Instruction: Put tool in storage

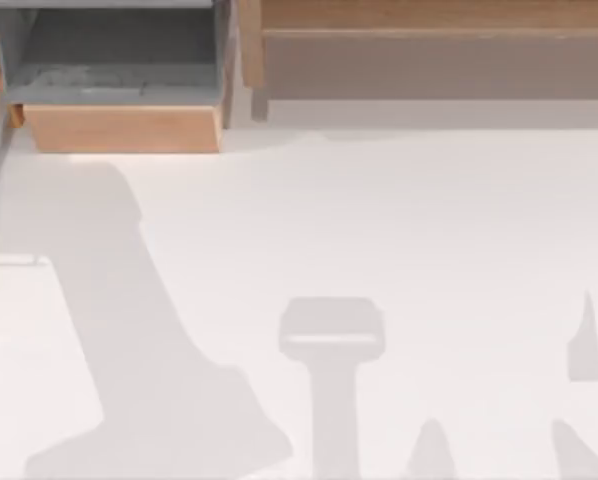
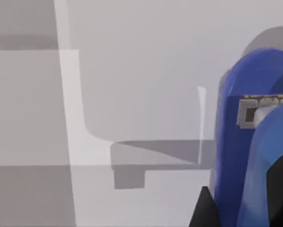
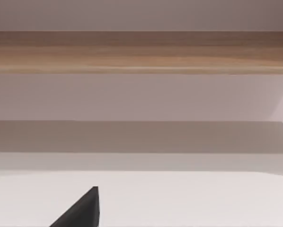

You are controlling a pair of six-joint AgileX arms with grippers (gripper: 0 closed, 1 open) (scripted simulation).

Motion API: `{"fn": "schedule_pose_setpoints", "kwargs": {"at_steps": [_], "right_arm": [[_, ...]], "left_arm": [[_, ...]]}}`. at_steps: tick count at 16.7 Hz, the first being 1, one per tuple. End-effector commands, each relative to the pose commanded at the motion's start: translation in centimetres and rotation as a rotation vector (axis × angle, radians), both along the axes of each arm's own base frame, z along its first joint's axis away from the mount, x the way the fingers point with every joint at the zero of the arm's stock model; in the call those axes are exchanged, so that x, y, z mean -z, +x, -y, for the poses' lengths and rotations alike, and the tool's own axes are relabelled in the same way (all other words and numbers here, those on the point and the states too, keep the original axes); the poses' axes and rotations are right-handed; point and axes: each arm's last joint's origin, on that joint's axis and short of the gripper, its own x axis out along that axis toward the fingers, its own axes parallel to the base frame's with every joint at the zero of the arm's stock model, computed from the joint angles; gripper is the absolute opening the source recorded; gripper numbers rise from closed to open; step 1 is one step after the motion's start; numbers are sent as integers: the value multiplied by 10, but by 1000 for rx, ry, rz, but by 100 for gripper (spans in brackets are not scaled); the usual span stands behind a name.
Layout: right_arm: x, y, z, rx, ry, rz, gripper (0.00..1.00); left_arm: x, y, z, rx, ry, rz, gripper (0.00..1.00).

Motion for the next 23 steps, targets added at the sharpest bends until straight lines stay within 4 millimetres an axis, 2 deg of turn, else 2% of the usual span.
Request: {"fn": "schedule_pose_setpoints", "kwargs": {"at_steps": [8, 19, 21, 23], "right_arm": [[0, 0, 0, 0, 0, 0, 100], [0, 0, 0, 0, 0, 0, 100], [0, 0, 0, 0, 0, 0, 100], [0, 0, 0, 0, 0, 0, 100]], "left_arm": [[0, 0, 0, 0, 0, 0, 98], [-2, 0, 1, 5, -1, 6, 100], [-17, -4, -2, 19, -3, 45, 100], [-40, -9, -4, 54, -2, 119, 100]]}}
